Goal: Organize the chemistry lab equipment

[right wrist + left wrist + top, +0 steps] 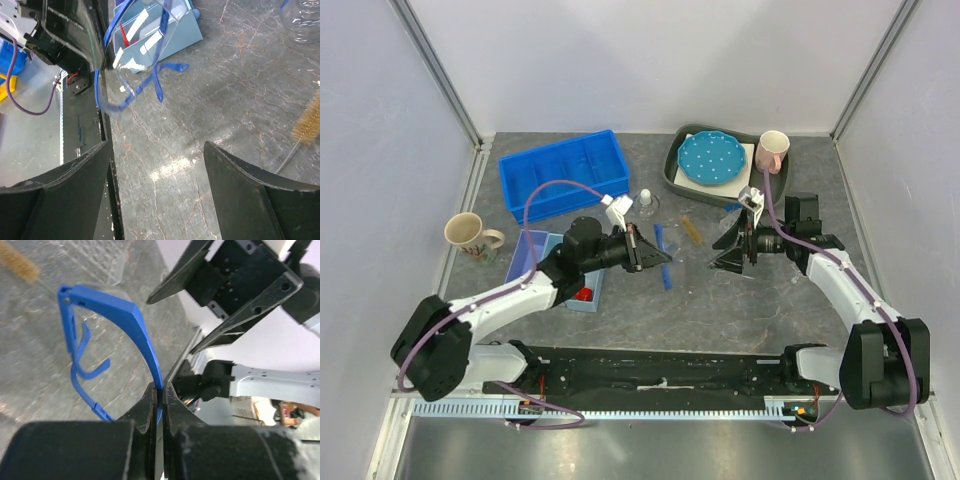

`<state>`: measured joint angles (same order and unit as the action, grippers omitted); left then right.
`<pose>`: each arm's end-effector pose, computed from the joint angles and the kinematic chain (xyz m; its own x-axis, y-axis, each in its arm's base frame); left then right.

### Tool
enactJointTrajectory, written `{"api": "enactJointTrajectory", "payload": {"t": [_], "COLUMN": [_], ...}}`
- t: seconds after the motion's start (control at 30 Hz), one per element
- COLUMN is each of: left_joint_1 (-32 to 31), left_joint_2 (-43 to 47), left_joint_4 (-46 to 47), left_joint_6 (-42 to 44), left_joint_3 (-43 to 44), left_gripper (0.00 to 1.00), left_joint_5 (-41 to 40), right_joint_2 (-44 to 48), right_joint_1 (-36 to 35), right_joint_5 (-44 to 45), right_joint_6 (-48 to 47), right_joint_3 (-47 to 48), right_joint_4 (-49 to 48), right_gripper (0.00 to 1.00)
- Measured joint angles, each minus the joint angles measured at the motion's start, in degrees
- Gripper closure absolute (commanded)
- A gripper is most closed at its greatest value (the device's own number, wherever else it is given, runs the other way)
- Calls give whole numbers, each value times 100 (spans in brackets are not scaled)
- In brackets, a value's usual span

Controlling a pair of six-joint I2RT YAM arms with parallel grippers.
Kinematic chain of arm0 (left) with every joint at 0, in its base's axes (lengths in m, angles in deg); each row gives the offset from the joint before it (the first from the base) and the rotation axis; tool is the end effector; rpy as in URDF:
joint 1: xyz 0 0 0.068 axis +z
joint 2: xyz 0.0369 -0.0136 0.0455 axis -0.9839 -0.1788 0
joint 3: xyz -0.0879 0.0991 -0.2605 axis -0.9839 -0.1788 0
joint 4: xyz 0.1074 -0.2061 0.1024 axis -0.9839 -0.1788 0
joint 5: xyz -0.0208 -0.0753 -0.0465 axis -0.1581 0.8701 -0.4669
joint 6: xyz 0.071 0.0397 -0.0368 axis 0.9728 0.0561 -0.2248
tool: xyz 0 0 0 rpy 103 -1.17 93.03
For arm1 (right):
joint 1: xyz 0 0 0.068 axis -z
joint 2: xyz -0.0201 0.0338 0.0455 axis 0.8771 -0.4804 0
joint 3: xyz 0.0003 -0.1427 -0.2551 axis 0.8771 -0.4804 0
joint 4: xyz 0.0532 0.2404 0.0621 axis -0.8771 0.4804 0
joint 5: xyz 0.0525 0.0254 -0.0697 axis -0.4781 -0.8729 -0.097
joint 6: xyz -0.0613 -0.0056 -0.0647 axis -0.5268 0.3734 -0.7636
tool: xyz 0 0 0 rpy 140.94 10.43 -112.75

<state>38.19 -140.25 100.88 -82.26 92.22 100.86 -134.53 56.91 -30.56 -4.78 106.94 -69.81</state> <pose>0.2085 -0.2304 0.2660 -0.8006 -0.2460 -0.5463 0.4630 0.3245 -0.8248 0.2322 0.0931 0.2595 -0.4990 -0.1105 -0.8595 -0.8487 0.2627 0.4590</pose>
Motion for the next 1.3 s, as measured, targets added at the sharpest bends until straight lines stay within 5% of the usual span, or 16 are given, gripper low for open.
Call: {"api": "enactJointTrajectory", "payload": {"t": [0.33,0.57,0.8,1.3], "left_joint_1": [826,1821,2614,2767], "left_joint_2": [922,813,275,-162], "left_joint_4": [-5071,-7204,-7993,-7783], "left_joint_6": [2363,3773,4568,5132], "left_joint_3": [2334,3224,3217,2743], "left_gripper": [98,98,98,98], "left_joint_5": [-592,-1882,-2892,-4054], "right_joint_2": [737,837,879,868], "right_joint_1": [138,208,299,315], "right_joint_5": [695,1097,1169,1167], "right_joint_6": [-953,-1241,-1421,-1620], "right_joint_3": [142,160,160,160], "right_joint_4": [820,1027,1156,1311], "right_gripper": [16,16,16,15]}}
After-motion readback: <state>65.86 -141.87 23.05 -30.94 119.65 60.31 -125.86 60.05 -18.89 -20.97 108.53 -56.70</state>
